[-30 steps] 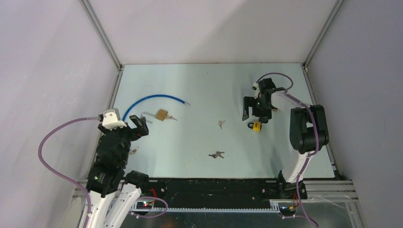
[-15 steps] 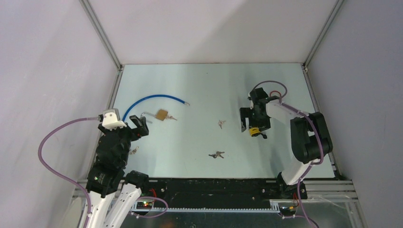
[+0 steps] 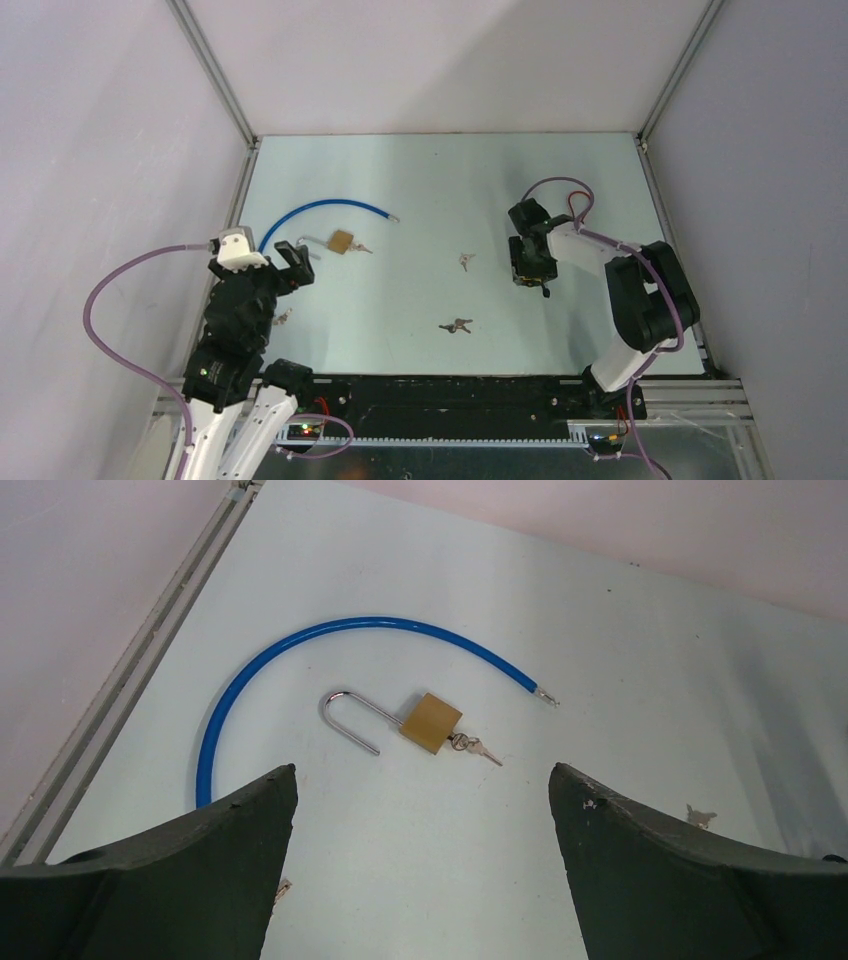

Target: Unlock with the key

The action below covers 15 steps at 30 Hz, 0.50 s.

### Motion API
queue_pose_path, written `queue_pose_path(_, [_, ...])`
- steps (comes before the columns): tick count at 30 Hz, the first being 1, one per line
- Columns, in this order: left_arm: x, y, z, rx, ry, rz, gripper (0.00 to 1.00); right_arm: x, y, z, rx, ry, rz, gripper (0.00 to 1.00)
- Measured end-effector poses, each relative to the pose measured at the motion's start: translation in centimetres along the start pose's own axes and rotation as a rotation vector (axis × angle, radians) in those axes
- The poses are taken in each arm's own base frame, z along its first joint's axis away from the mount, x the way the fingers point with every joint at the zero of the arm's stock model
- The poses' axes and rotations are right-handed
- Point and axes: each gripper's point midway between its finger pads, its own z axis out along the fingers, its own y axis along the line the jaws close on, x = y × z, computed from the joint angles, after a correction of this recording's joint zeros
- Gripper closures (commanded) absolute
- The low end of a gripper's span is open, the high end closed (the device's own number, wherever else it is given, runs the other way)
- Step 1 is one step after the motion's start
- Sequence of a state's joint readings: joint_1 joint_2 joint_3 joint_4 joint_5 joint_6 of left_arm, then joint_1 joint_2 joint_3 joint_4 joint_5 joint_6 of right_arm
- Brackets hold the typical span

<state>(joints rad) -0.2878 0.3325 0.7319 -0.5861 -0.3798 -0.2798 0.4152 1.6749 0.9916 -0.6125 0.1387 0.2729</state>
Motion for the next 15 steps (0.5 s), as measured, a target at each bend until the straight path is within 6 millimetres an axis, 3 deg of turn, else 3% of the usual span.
queue_pose_path(4, [0.2, 0.0, 0.2, -0.003, 0.012, 0.005, 0.02, -0.1, 0.5, -0.3, 0.029, -0.041, -0.031, 0.75])
queue_pose_path(7, [0.4, -0.1, 0.4, -0.003, 0.021, 0.0, 0.02, 0.1, 2.1, -1.1, 0.009, -0.078, -0.083, 0.83])
queue_pose_path(10, [0.7, -0.5, 0.6, 0.012, 0.04, -0.002, 0.02, -0.4, 5.0, -2.9, -0.053, -0.16, -0.144, 0.88])
queue_pose_path(15, [2.0, -1.5, 1.4, 0.039, 0.106, -0.003, 0.02, -0.9, 10.4, -5.6, -0.18, -0.262, -0.242, 0.89])
